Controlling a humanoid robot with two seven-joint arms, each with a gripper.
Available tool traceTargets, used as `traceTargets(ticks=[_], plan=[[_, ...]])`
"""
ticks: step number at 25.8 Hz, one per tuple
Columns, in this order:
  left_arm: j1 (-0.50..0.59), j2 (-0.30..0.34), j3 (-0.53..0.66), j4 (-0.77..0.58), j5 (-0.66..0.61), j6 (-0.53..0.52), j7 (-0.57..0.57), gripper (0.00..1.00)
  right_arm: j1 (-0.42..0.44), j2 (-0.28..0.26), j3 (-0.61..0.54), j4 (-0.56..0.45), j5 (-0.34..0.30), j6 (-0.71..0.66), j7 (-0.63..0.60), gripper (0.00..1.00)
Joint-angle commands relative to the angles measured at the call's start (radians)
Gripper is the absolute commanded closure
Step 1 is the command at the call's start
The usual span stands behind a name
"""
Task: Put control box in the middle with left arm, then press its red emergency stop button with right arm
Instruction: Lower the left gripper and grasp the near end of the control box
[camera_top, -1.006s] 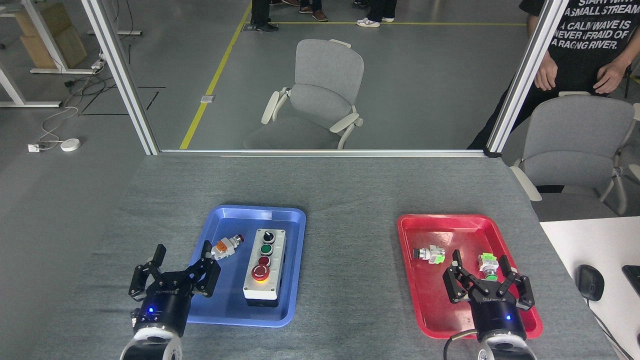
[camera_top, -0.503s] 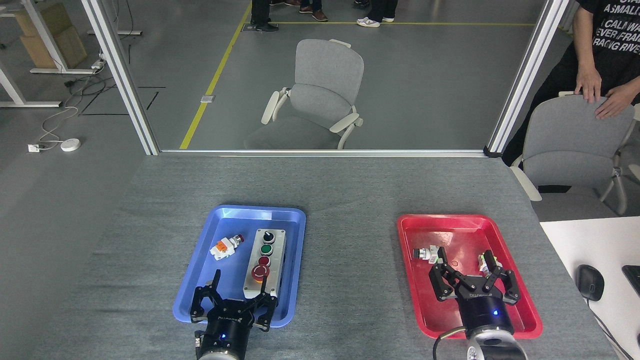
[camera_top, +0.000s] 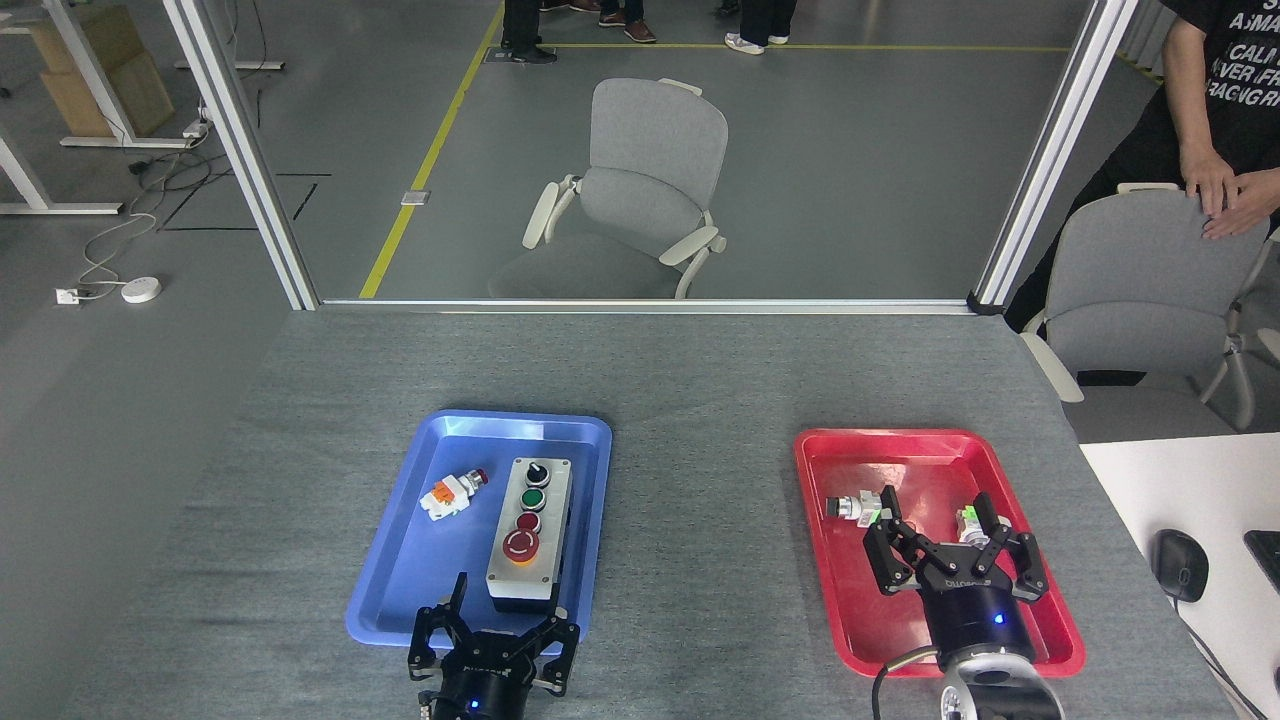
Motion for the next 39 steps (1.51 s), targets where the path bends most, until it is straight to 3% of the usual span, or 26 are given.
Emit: traceTargets(ticks=[1, 39], plan=[[-0.013, -0.017, -0.011, 0.017, 0.007, 0.001, -0.01, 0.01, 0.008, -0.013, -0.002, -0.001, -0.002, 0.018, -0.018, 0.02], [-0.198, -0.026, -0.004, 0.284, 0.056, 0.042, -0.046, 0.01, 0.011, -0.007, -0.012, -0.016, -0.001, 0.041, -0.031, 0.02]])
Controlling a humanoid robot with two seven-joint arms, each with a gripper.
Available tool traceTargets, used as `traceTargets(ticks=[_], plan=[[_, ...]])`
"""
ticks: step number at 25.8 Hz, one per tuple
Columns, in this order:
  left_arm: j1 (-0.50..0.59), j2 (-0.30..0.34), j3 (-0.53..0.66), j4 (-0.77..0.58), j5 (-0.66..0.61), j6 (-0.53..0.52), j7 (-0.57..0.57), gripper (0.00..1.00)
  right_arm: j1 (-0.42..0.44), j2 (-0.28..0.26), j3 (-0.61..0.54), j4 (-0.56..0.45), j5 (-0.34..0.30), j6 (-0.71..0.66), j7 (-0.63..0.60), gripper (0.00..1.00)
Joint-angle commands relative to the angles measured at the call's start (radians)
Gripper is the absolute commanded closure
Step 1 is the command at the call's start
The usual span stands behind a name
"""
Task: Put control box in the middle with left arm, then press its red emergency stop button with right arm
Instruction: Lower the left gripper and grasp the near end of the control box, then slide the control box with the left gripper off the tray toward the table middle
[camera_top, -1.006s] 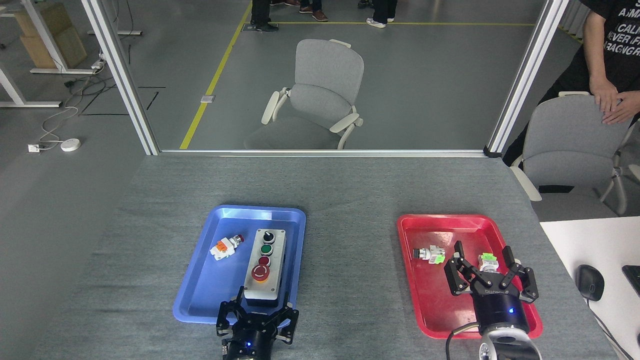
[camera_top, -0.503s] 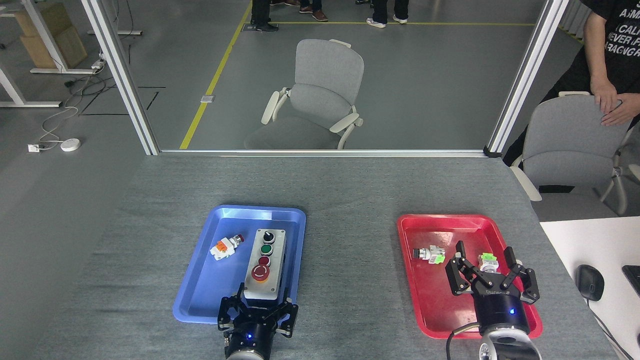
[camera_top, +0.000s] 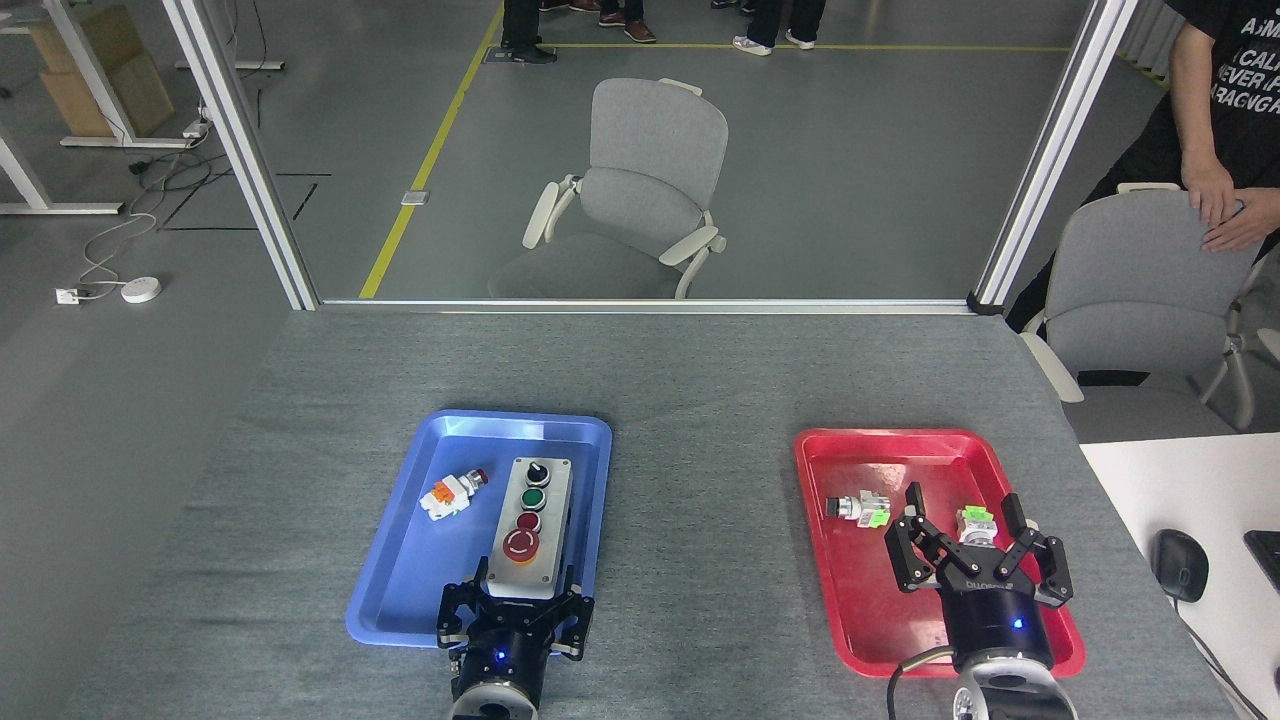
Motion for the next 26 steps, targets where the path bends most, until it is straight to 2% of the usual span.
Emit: traceTargets(ticks=[1, 9, 14, 22, 25, 26], plan=[[-0.02, 0.0, 0.0, 0.026, 0.004, 0.005, 0.005, 0.01, -0.002, 0.0, 0.004, -0.001, 0.002, -0.001, 0.005, 0.02], [-0.057, -0.001, 0.002, 0.083, 0.016, 0.005, 0.005, 0.01, 0.0, 0.0, 0.006, -0.003, 0.002, 0.001, 0.002, 0.02], [-0.081, -0.001, 0.003, 0.125, 0.082, 0.004, 0.005, 0.01, 0.0, 0.001, 0.004, -0.003, 0.001, 0.004, 0.002, 0.02], [-0.118, 0.0, 0.002, 0.158, 0.121, 0.002, 0.006, 0.02, -0.005, -0.003, 0.006, -0.003, -0.002, -0.008, 0.001, 0.02], [-0.127, 0.0, 0.002, 0.169, 0.121, 0.002, 0.006, 0.07, -0.005, -0.002, 0.006, -0.003, -0.002, -0.012, 0.002, 0.02], [-0.132, 0.002, 0.002, 0.171, 0.121, 0.002, 0.005, 0.13, -0.005, 0.0, 0.006, -0.004, -0.002, -0.012, 0.004, 0.02]])
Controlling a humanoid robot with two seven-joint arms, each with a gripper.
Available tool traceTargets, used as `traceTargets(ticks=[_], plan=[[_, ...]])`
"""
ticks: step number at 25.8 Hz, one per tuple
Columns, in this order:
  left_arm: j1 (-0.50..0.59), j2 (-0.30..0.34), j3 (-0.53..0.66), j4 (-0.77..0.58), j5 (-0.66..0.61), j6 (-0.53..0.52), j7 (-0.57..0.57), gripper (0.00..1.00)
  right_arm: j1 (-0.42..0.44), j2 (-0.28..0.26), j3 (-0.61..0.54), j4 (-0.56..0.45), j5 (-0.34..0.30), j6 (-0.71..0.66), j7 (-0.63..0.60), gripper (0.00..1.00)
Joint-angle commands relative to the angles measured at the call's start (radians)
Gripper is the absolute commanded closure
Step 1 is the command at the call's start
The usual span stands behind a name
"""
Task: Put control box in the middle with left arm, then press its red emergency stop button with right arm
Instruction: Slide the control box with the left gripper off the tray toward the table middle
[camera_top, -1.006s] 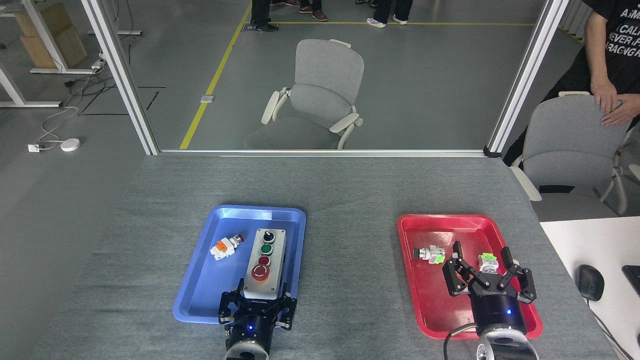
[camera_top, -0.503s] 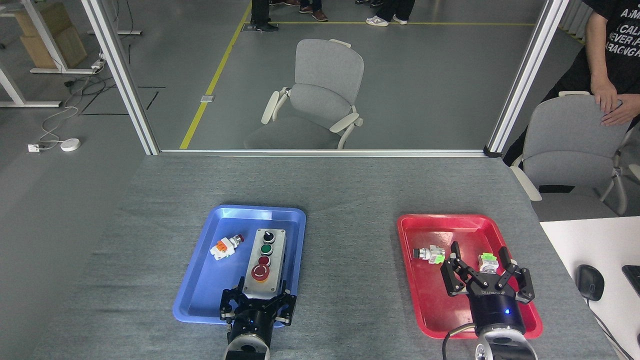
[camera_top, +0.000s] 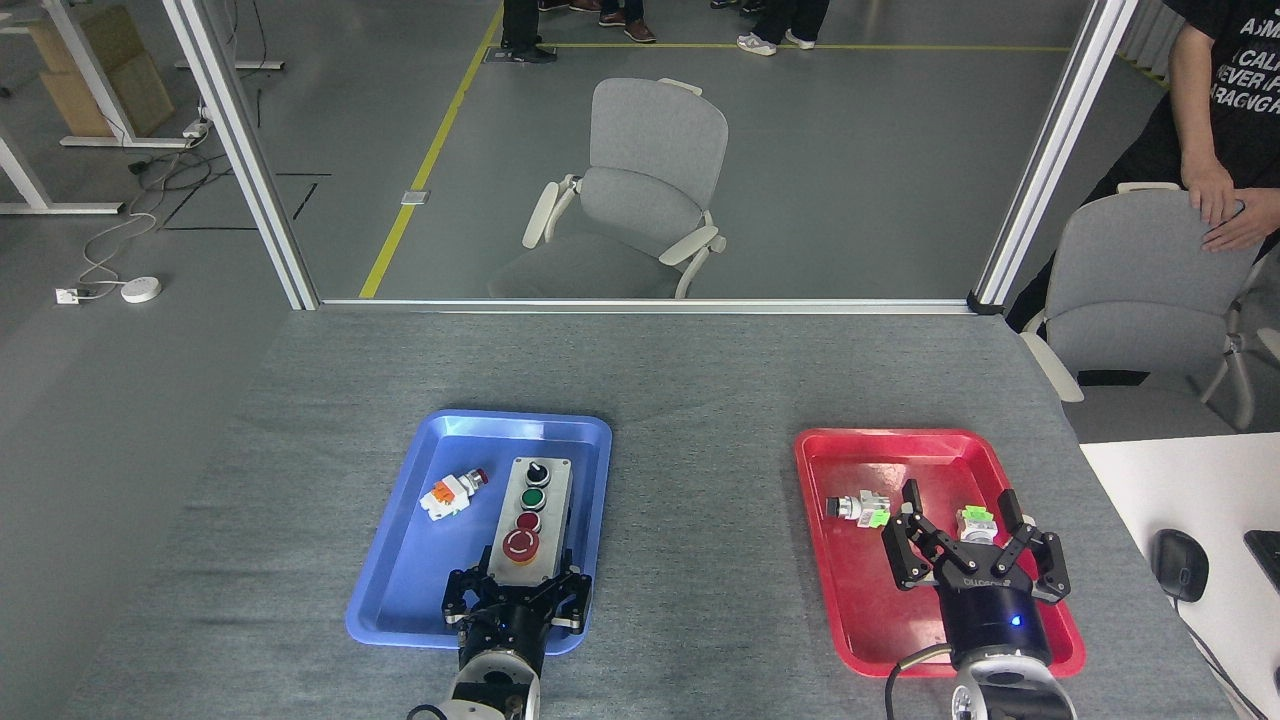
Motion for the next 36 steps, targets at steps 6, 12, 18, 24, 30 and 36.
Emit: traceTargets(ticks=[6, 12, 18, 24, 30, 36], plan=[[-0.017, 0.011, -0.002, 0.011, 0.003, -0.001, -0.004, 0.66, -0.007, 0.011, -0.001, -0.001, 0.003, -0.03, 0.003, 0.02], [-0.019, 0.011, 0.0, 0.014, 0.004, -0.001, -0.002, 1.0, -0.004, 0.011, -0.001, -0.001, 0.004, -0.038, 0.003, 0.02], [-0.017, 0.017, 0.001, -0.071, 0.107, -0.011, -0.002, 1.0, -0.007, 0.005, -0.01, 0.0, 0.006, -0.044, 0.004, 0.02], [-0.02, -0.012, -0.027, -0.147, 0.139, -0.008, -0.002, 1.0, -0.007, 0.005, -0.006, -0.003, 0.007, -0.045, 0.006, 0.02], [-0.049, -0.016, -0.215, -0.138, 0.158, 0.028, 0.005, 1.0, 0.002, 0.009, -0.006, -0.015, 0.015, -0.056, 0.006, 0.02], [-0.088, -0.017, -0.335, -0.032, 0.176, 0.031, 0.002, 1.0, 0.012, 0.011, -0.006, -0.013, 0.015, -0.054, 0.004, 0.02]])
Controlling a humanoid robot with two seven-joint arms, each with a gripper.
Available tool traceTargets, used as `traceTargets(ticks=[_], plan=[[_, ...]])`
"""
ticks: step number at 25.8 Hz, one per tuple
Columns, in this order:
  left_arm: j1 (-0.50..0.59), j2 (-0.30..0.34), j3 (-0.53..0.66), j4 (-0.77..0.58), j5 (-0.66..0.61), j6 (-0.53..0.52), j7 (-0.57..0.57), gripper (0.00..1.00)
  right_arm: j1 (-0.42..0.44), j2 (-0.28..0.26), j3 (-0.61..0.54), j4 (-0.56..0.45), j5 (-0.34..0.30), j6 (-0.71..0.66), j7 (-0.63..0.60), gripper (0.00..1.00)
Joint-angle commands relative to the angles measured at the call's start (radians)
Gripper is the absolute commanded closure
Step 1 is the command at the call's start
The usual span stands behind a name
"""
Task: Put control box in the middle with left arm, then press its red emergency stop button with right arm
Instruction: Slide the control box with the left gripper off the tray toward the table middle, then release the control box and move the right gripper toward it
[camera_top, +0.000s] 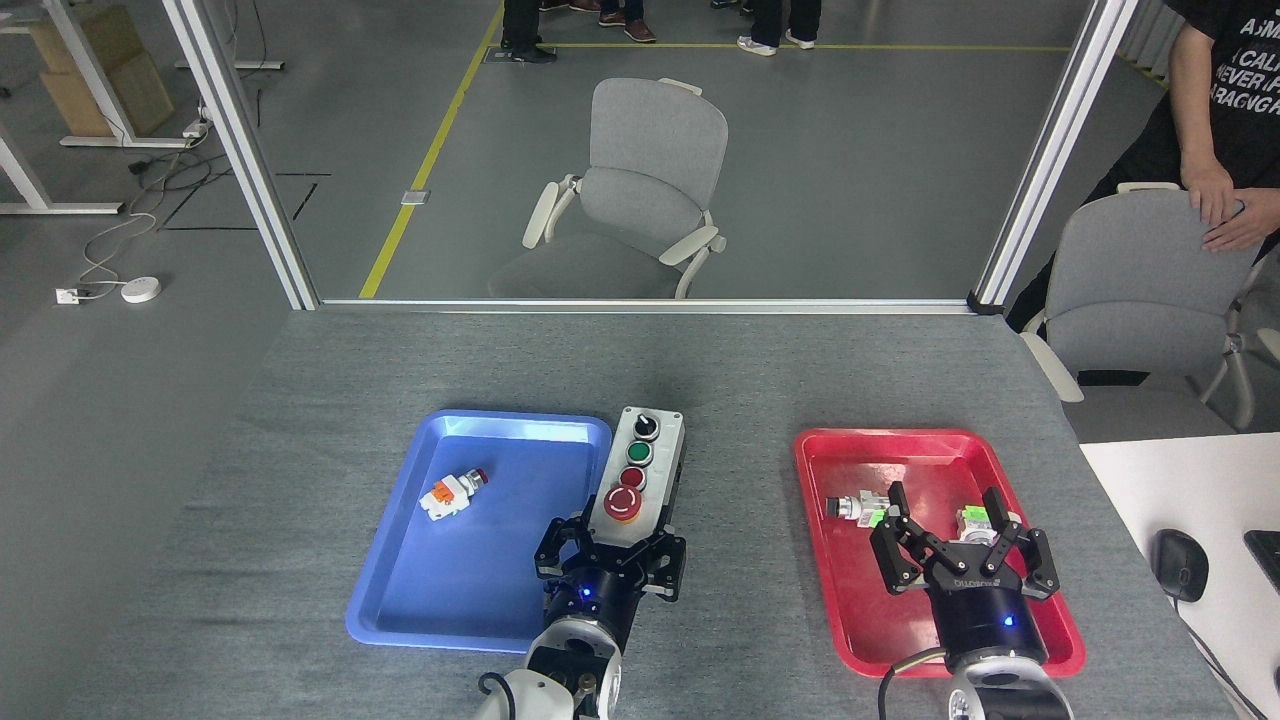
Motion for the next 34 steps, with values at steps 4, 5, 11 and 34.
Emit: traceTargets(ticks=[4, 5, 11, 34], plan=[[-0.063, -0.002, -0.124, 0.132, 0.017, 0.0, 0.002, 1.0, 0.008, 0.001, -0.002, 0.001, 0.001, 0.002, -0.003, 0.02], [-0.079, -0.002, -0.135, 0.152, 0.023, 0.0, 0.002, 1.0, 0.009, 0.001, -0.002, 0.001, 0.001, 0.001, -0.003, 0.02], [-0.192, -0.003, -0.168, 0.25, 0.073, -0.008, 0.0, 1.0, 0.009, 0.016, -0.001, 0.001, 0.001, -0.016, -0.001, 0.02], [-0.225, -0.005, -0.306, 0.292, 0.115, 0.002, -0.009, 0.55, 0.051, 0.01, 0.006, 0.002, -0.001, -0.024, -0.006, 0.05]])
